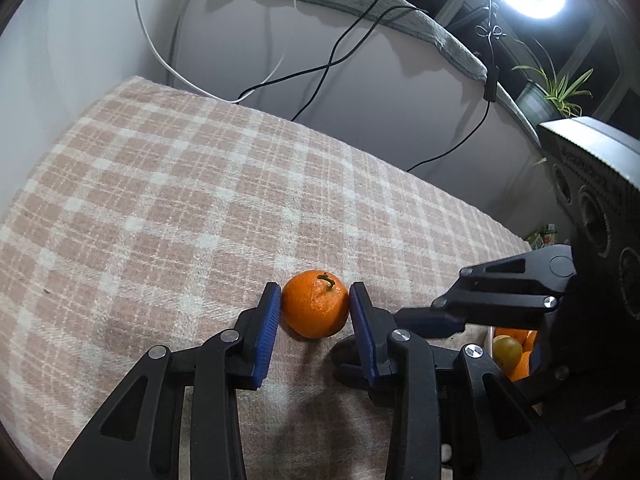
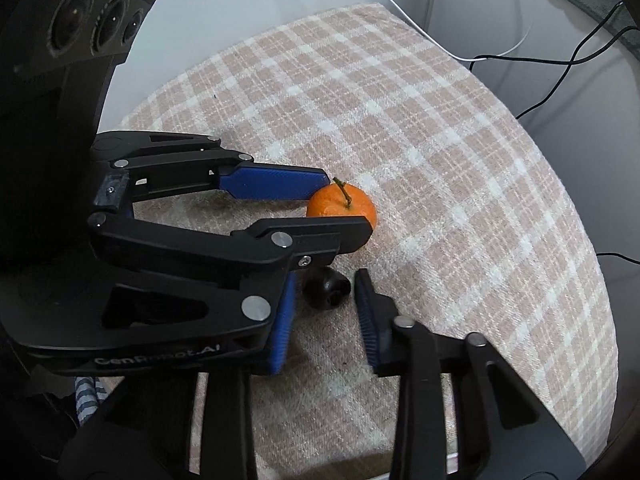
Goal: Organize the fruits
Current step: 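Grasp the tangerine with the left gripper while the right gripper grasps the dark plum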
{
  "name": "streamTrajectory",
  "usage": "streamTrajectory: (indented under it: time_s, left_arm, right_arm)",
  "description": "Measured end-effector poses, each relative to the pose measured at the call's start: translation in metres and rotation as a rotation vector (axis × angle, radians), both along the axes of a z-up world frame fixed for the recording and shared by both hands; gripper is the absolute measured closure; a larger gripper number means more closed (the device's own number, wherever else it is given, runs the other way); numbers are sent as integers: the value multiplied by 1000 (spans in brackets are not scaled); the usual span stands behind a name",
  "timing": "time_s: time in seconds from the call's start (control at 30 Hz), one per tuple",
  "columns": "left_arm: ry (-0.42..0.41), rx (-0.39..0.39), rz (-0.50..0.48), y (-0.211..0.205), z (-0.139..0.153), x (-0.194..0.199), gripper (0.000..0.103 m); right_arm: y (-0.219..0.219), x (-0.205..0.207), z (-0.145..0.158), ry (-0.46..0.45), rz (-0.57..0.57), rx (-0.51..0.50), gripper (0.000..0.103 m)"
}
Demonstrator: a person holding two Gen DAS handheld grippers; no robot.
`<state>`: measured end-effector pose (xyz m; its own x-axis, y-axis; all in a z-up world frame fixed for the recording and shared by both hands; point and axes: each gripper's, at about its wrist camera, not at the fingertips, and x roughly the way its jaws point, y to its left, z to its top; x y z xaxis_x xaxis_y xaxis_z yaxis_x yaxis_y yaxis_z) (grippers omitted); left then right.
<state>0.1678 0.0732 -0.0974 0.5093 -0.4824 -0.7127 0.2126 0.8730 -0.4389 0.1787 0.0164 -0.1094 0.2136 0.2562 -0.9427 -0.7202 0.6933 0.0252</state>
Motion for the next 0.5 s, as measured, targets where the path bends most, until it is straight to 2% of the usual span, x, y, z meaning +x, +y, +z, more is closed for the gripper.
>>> streamTrajectory:
  time_s: [0.23, 0.5]
  left_arm:
    - [-4, -1, 9, 2, 1, -3, 70]
    - [-12, -10, 23, 5, 5, -11, 70]
  right_arm:
    - [-1, 2, -1, 8, -3, 10, 78]
    - [-13, -9, 11, 3, -7, 40, 78]
